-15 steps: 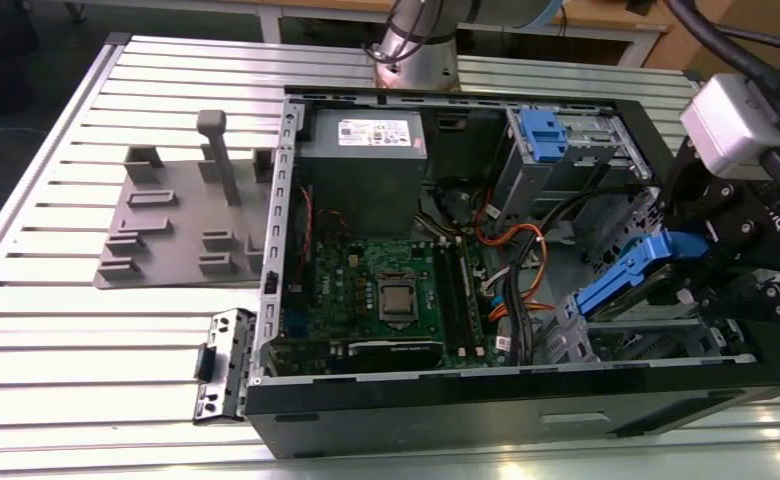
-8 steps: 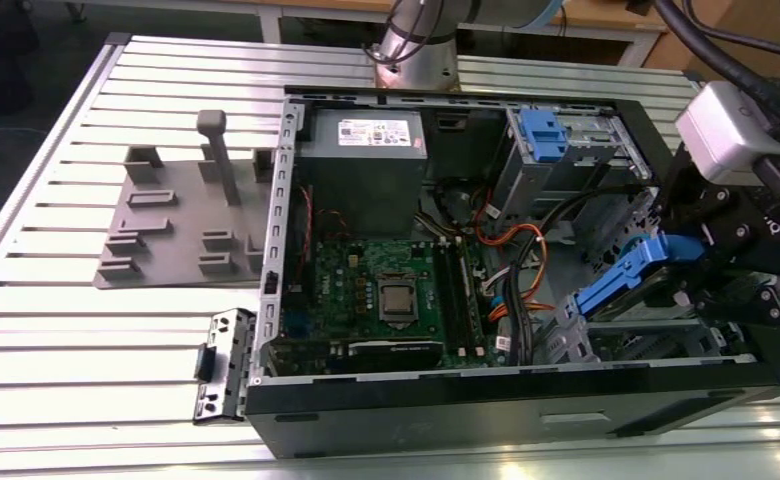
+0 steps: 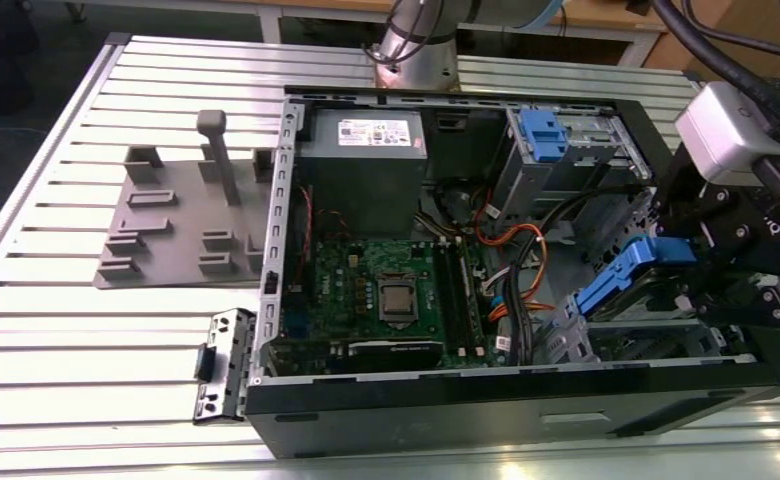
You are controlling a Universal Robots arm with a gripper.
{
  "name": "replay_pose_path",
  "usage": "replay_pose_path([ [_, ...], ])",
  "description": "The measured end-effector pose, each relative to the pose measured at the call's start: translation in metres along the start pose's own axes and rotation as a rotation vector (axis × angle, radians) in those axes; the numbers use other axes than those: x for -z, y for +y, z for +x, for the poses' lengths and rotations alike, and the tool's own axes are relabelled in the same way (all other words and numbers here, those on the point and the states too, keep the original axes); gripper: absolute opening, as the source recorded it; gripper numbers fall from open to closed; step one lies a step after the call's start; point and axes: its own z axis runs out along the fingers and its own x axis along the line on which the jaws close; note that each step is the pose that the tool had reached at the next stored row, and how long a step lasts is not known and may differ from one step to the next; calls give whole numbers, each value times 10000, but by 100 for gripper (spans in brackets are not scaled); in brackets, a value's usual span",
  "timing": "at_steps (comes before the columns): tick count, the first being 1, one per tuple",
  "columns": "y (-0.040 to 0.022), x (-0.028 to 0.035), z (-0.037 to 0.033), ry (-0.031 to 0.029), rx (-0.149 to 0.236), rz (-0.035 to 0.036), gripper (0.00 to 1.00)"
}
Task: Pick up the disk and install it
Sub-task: 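Insert the disk into the insertion slot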
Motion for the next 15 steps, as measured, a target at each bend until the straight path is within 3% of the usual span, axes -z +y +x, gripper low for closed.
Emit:
replay_pose_path([
  [8, 0, 5, 0, -2, 0, 0, 44],
  [11, 3, 82, -8, 0, 0, 0, 44],
  [15, 4, 96, -9, -6, 0, 0, 44],
])
